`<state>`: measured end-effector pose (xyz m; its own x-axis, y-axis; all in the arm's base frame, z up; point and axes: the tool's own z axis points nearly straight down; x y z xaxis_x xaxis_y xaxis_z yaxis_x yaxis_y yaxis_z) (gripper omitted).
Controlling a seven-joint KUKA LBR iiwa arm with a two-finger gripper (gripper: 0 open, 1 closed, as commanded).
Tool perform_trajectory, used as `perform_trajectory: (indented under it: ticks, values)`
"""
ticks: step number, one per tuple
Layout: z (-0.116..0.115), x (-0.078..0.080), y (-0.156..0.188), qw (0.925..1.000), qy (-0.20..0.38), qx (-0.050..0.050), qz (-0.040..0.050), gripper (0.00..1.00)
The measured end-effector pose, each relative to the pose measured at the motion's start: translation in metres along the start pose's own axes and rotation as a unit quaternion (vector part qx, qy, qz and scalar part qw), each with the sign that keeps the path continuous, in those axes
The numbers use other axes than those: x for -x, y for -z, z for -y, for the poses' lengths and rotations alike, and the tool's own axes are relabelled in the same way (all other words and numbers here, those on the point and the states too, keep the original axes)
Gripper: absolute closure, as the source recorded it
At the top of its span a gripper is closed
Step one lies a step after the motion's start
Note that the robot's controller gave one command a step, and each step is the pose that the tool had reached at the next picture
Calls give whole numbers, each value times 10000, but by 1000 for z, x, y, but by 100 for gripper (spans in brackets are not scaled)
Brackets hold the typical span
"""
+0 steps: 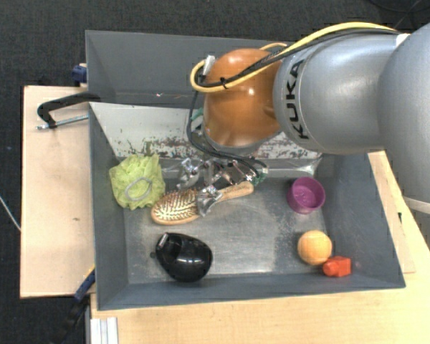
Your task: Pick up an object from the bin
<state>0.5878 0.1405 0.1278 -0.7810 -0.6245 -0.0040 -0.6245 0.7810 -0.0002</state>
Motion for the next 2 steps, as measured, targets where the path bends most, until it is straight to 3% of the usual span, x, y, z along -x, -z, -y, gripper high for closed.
perform_trajectory:
  ticks: [2]
  values:
    - [0,2,31,10000,-2,-11,23,100]
